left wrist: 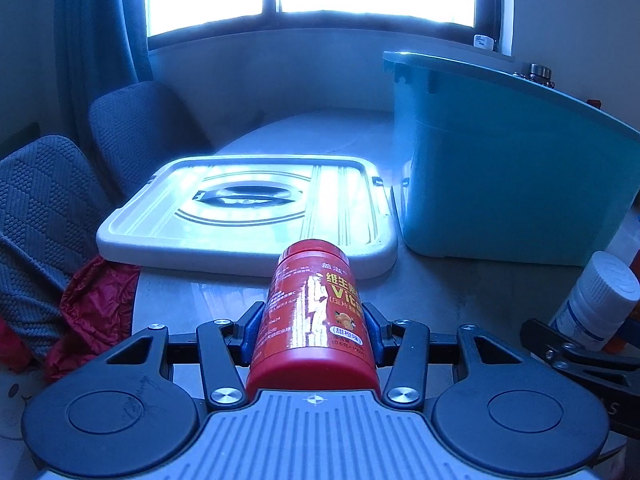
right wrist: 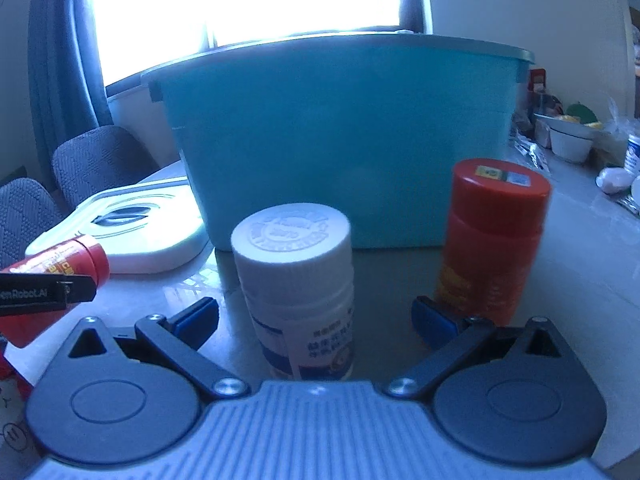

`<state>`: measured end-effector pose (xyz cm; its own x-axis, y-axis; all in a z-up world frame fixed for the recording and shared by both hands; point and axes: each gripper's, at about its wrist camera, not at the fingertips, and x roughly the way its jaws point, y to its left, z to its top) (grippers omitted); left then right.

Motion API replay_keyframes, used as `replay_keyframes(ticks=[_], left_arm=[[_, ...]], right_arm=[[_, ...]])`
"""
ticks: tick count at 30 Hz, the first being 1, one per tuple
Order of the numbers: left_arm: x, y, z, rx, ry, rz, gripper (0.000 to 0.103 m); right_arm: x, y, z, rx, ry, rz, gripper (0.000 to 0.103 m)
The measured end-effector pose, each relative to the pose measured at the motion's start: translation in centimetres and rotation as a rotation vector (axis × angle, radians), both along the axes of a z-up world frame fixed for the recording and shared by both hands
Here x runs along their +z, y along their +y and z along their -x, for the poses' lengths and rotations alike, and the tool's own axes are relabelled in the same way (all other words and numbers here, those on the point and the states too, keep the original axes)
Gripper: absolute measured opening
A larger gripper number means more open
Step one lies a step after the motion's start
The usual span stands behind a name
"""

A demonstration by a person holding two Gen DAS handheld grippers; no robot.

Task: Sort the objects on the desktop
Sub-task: 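Carry the red bottle with the left tool while the right tool grasps the white pill bottle, then carry both bottles over the teal bin with the left and right tools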

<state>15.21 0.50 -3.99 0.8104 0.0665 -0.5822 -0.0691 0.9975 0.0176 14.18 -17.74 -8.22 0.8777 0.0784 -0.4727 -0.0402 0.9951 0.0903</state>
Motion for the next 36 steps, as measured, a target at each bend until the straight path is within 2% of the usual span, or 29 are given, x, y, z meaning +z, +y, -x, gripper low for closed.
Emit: replay_keyframes(ticks=[5,8,10,11,19,28,36], left_arm=[[-0.6,0.0,-0.6,0.001,-0.008,0.002,0.05],[-0.8,-0.1,-0.8,-0.003,-0.018,0.002,0.05],[-1.0,-0.2,-0.8,-0.004,-0.022,0.004,0.05],[-1.1,-0.3,-0.8,-0.005,-0.023,0.007,0.05],[0.8,-0.3,0.0,0.0,-0.031,0.033,0.05],[6.2,-1.4,2.2,-0.025,-0.042,0.05,0.05],[10.2,-1.9,5.9,-0.043,-0.077,0.069,0.05]], right_arm=[[-1.1,0.0,-1.1,-0.002,0.018,0.002,0.102],[-1.7,-0.1,-1.2,-0.001,0.008,0.008,0.096],[-1.8,0.0,-1.1,0.009,-0.012,0.04,0.06],[-1.6,0.1,-1.0,0.031,-0.021,0.049,0.048],[-0.2,-0.2,0.4,0.044,-0.009,0.045,0.048],[5.5,-0.8,4.2,0.061,-0.021,0.051,0.048],[10.0,-0.6,6.8,0.067,-0.057,0.064,0.048]])
